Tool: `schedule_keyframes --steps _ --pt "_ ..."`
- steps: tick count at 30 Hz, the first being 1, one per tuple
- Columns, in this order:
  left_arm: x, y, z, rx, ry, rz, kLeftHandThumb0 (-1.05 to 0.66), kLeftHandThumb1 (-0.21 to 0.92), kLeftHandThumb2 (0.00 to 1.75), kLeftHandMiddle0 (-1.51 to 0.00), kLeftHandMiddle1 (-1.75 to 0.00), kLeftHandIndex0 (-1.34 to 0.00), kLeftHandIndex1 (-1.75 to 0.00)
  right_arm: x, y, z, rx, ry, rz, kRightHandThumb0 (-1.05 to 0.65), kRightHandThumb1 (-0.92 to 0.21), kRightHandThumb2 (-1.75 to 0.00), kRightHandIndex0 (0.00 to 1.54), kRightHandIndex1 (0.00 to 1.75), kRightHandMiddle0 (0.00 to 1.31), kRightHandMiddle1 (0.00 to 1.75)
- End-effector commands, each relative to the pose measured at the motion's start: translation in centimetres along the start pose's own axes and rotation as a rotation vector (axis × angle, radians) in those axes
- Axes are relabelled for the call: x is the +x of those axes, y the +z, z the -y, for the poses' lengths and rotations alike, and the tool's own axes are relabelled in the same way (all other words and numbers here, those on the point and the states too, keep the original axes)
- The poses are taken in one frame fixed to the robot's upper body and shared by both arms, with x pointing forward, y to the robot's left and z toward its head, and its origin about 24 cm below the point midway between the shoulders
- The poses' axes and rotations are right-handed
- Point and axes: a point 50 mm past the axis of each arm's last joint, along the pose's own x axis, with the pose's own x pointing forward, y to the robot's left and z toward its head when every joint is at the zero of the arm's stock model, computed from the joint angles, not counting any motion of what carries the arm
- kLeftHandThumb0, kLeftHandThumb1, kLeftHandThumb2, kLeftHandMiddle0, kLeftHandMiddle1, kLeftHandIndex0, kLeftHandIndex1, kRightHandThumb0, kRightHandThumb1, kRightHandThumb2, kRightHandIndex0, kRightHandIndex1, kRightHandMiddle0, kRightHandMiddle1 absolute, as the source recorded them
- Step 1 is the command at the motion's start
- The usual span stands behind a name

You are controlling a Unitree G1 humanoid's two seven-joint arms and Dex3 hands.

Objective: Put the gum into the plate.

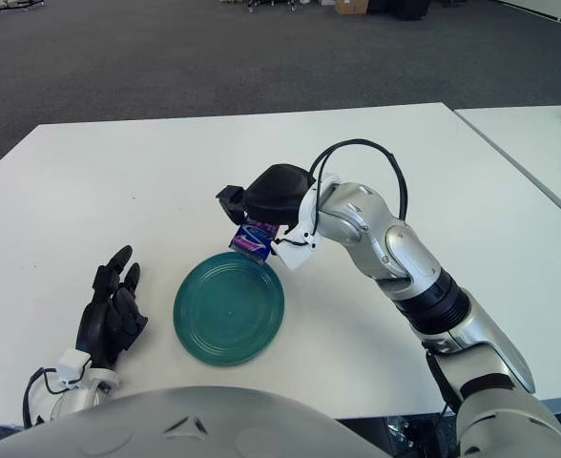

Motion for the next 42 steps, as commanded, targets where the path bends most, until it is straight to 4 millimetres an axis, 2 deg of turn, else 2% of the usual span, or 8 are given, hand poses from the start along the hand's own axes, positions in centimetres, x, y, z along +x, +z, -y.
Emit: schedule_keyframes --steps 1,11,20,34,38,40,42 --pt "-0.6 -1.1 0.1 0.003 -0.010 -0.072 -0.94 0.92 1.07 -0.28 -0.01 0.00 -0.66 0.3 0.9 -1.1 0.008 0.055 0.055 -0.42 -0.53 -1.05 0.92 1.75 0.45 1.75" --pt "-1.1 -1.0 0.9 -0.022 0.001 -0.090 -0.95 0.92 1.07 -0.29 -0.01 0.00 -0.69 1.1 2.1 -2.2 0.035 0.086 0.123 -0.41 -0.56 -1.00 0.97 1.75 0.43 1.75" --pt "-0.3 -0.5 1.3 -0.022 -0.008 -0.048 -0.94 0.92 1.05 -0.30 -0.01 0.00 -0.74 1.2 3.0 -3.8 0.090 0.083 0.170 -0.41 -0.58 -0.98 1.00 1.75 0.41 1.75" --pt "0.2 0.4 1.9 -0.017 -0.032 0.005 -0.94 0.92 1.08 -0.32 -0.01 0.00 -0.71 1.6 3.7 -4.6 0.129 0.066 0.190 -0.40 -0.60 -0.95 1.04 1.75 0.40 1.75" --pt "0.2 0.5 2.1 -0.021 -0.035 0.016 -0.94 0.92 1.08 -0.32 -0.01 0.00 -0.70 1.7 3.5 -4.6 0.141 0.049 0.187 -0.40 -0.63 -0.92 0.98 1.75 0.38 1.75" --pt "0.2 0.6 2.2 -0.025 -0.034 0.021 -0.93 0.92 1.09 -0.32 -0.01 0.00 -0.70 1.8 3.5 -4.6 0.150 0.036 0.190 -0.39 -0.69 -0.84 0.88 1.75 0.34 1.75" --pt "0.2 0.7 2.3 -0.030 -0.032 0.025 -0.93 0.92 1.08 -0.32 -0.01 0.00 -0.70 1.8 3.4 -4.6 0.154 0.022 0.189 -0.37 -0.80 -0.68 0.72 1.75 0.28 1.75"
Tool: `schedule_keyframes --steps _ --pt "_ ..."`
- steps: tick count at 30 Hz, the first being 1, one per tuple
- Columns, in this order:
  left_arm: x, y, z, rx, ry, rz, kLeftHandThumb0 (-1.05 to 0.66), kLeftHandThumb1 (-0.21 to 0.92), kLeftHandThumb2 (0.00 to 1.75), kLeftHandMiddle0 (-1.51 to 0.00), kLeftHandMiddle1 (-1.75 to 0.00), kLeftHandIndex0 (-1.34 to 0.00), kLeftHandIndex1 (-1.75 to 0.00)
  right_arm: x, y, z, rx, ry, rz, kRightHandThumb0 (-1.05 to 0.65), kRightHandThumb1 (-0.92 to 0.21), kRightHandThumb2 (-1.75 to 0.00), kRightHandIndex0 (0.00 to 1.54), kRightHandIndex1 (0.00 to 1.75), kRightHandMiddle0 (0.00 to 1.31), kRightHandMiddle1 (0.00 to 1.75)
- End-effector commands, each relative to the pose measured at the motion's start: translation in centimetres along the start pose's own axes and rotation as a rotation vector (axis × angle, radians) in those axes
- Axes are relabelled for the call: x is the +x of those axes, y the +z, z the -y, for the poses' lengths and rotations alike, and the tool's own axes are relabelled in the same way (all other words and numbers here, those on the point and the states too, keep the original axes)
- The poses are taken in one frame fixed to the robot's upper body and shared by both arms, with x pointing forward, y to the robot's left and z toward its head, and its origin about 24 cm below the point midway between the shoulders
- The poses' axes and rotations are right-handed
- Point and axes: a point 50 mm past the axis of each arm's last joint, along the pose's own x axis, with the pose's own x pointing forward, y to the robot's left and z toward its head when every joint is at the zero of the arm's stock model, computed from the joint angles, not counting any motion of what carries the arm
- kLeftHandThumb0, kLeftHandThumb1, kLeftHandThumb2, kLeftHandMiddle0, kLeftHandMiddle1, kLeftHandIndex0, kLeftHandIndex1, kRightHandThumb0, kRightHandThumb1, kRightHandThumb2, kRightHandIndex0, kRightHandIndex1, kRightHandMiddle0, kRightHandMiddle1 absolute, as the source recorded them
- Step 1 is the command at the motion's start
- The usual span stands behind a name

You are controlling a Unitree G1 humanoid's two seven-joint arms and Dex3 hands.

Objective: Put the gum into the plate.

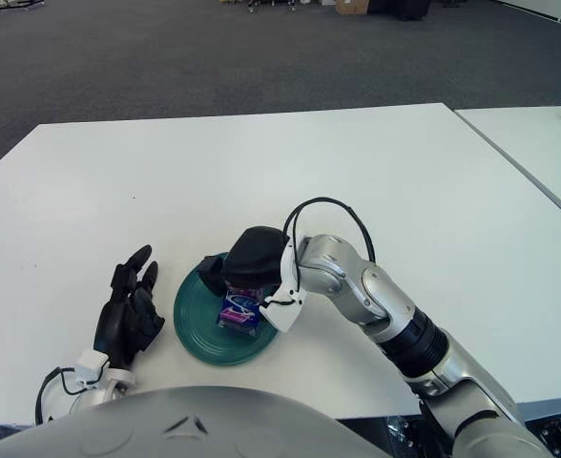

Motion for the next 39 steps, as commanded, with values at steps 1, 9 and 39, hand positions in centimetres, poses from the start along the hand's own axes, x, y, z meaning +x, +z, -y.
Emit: schedule_keyframes --steps 1,9,39 --pt "0.1 0.2 0.2 0.001 0.003 0.010 -0.93 0.92 1.08 -0.32 -0.01 0.00 -0.70 -0.1 -0.4 0.2 0.004 -0.042 -0.011 -0.37 -0.84 -0.62 0.64 1.75 0.25 1.75" --pt "0.5 0.3 0.4 -0.027 0.021 0.002 -0.91 0.92 1.08 -0.29 0.00 0.00 -0.67 -0.4 -0.4 -0.1 0.013 -0.100 -0.037 -0.72 -0.92 -0.76 0.27 0.92 0.03 1.10" --pt "0.8 2.3 1.2 -0.156 -0.027 -0.014 -0.88 0.92 1.11 -0.26 0.00 0.00 -0.54 -0.5 -1.6 -1.9 0.365 -0.263 -0.116 -1.04 -0.92 -1.07 0.17 0.01 0.00 0.31"
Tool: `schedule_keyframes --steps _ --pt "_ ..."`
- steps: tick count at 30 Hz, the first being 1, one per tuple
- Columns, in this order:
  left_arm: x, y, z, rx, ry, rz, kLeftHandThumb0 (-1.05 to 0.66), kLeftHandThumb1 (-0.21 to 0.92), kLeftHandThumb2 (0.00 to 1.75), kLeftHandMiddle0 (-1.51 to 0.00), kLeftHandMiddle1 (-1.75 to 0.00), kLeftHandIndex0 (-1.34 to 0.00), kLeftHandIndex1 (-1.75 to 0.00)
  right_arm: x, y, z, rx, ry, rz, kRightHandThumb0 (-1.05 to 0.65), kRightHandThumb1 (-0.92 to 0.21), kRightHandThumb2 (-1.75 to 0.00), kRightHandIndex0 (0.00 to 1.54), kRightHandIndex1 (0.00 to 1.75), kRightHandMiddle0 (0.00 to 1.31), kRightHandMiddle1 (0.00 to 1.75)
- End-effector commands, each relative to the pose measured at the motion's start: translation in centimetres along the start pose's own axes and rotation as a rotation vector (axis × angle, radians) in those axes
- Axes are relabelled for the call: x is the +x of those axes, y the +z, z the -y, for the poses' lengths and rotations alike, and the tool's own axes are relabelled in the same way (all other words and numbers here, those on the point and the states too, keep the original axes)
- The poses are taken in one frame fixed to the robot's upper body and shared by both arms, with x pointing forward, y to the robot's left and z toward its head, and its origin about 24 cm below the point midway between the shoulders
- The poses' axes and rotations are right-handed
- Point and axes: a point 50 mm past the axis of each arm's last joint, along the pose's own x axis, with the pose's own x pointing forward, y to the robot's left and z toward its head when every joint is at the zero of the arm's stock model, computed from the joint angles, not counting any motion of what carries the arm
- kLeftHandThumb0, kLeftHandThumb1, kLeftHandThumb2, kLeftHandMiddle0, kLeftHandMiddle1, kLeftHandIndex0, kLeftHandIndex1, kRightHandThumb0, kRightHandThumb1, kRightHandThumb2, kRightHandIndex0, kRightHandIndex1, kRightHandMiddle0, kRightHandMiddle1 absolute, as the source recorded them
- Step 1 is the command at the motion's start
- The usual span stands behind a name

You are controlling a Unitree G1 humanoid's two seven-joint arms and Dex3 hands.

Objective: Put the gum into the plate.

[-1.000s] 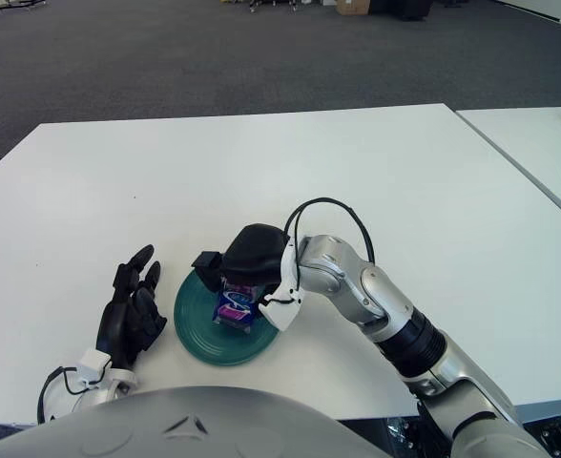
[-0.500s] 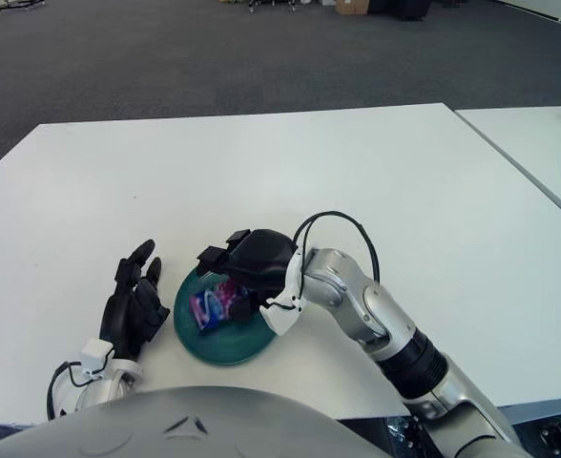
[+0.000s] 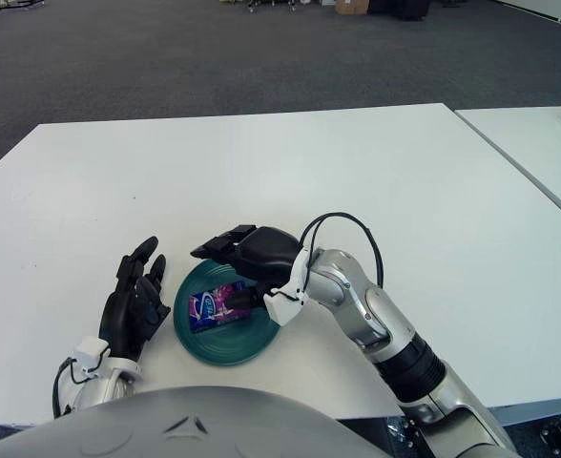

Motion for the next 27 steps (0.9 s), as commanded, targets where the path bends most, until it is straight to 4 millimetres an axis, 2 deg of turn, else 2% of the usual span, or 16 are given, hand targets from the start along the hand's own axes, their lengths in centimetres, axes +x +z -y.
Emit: schedule_keyframes --steps 1,9,15,20,27 --pt "0.0 0.3 0.0 -0.008 -0.008 0.004 -0.87 0.92 1.11 -0.26 -0.01 0.00 -0.55 -0.1 -0.4 0.1 0.058 -0.030 -0.014 -1.04 -0.92 -1.07 0.17 0.01 0.00 0.33" --pt "-0.1 0.3 -0.1 0.001 0.025 -0.002 -0.86 0.92 1.09 -0.29 -0.01 0.00 -0.58 -0.3 -0.6 0.2 0.144 -0.079 -0.031 -1.04 -0.92 -1.06 0.19 0.01 0.00 0.40" --pt "0.0 0.4 -0.1 0.001 0.039 0.000 -0.87 0.92 1.08 -0.30 -0.01 0.00 -0.58 -1.2 -2.0 1.5 0.319 -0.193 -0.053 -1.02 -0.92 -1.05 0.18 0.00 0.00 0.34" --pt "0.2 0.4 -0.2 -0.017 0.082 -0.009 -0.89 0.92 1.08 -0.29 -0.01 0.00 -0.57 -1.2 -3.0 1.6 0.710 -0.390 -0.041 -0.98 -0.92 -1.03 0.19 0.01 0.00 0.29" --pt "0.3 0.4 -0.5 -0.023 0.096 0.002 -0.92 0.92 1.05 -0.28 0.00 0.00 -0.57 -2.6 -6.2 0.3 0.995 -0.644 -0.119 -0.92 -0.92 -0.98 0.25 0.02 0.00 0.37"
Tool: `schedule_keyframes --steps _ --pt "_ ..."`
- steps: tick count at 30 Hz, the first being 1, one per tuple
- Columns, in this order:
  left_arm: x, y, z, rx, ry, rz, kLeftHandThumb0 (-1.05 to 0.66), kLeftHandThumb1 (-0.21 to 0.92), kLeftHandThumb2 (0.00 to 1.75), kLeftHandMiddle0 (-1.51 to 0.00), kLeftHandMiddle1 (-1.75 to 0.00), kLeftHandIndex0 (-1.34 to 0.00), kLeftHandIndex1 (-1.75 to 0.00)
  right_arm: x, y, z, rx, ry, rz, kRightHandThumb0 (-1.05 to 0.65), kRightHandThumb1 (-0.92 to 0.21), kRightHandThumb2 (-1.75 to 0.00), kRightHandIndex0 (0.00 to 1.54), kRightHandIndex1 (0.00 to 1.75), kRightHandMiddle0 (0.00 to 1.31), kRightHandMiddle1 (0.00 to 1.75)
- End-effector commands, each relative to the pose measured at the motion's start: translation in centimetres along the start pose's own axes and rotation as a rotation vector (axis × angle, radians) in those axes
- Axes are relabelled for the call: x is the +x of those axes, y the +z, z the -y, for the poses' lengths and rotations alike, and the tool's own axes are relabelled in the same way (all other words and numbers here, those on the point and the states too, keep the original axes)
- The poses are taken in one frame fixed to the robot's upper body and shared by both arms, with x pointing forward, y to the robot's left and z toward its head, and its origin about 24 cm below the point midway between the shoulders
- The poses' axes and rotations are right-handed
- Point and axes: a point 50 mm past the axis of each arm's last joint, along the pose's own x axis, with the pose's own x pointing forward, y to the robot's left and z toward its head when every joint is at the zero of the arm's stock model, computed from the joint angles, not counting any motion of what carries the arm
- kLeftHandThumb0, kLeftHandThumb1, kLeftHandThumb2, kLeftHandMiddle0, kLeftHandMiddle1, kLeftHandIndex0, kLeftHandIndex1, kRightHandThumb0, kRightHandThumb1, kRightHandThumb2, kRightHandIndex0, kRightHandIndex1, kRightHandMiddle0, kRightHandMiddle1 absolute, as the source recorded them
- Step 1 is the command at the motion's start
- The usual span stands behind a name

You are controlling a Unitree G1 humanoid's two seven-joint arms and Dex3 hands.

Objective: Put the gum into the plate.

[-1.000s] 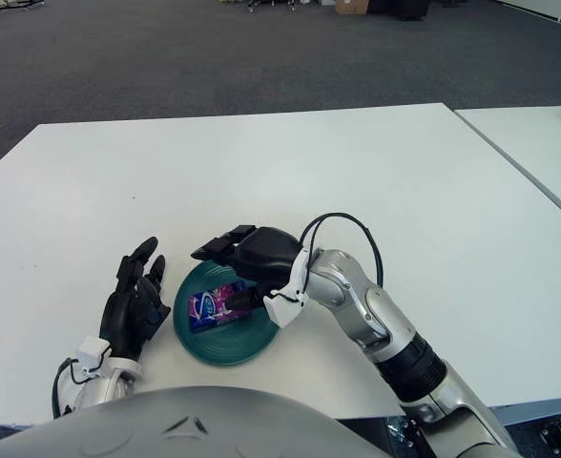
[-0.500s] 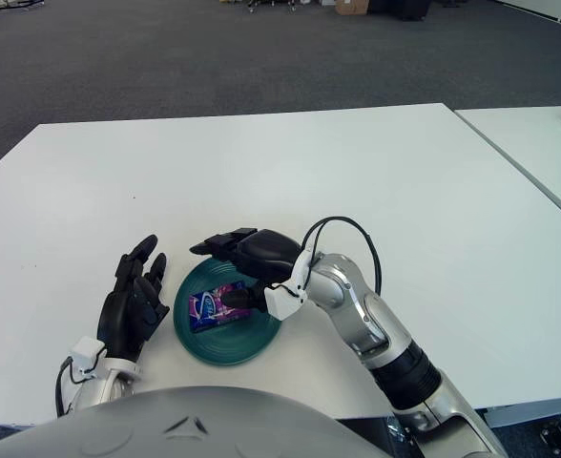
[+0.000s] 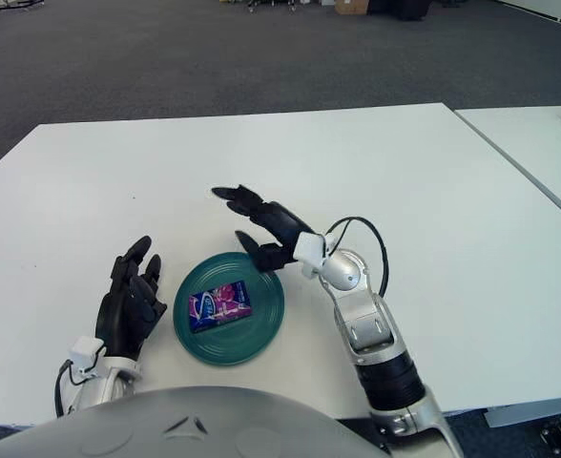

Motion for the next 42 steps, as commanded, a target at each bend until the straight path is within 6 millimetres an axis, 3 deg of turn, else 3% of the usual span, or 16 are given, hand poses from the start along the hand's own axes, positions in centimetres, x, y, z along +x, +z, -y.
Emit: schedule_keyframes --steps 1,8,16,42 --pt "0.4 0.4 -0.2 -0.007 0.015 0.027 -0.93 0.92 1.05 -0.28 0.00 0.00 -0.57 -0.8 -1.9 1.4 0.106 -0.149 -0.051 -0.91 -0.92 -0.98 0.26 0.02 0.00 0.39" --pt "0.7 0.6 -0.6 0.003 0.021 0.073 -0.94 0.92 1.04 -0.26 0.00 0.00 -0.58 -1.5 -2.2 1.1 0.276 -0.320 -0.018 -0.83 -0.92 -0.96 0.23 0.00 0.00 0.43" --pt "0.7 0.6 -0.8 -0.021 0.056 0.064 -0.93 0.92 1.03 -0.24 0.00 0.00 -0.54 -3.2 -3.2 1.7 0.288 -0.426 -0.050 -0.79 -0.92 -0.95 0.20 0.00 0.00 0.44" --pt "0.7 0.3 -1.3 -0.009 0.023 0.129 -0.97 0.92 1.08 -0.14 0.00 0.00 -0.36 -6.1 -5.4 1.1 0.275 -0.469 -0.185 -0.81 -0.92 -1.01 0.12 0.00 0.00 0.36"
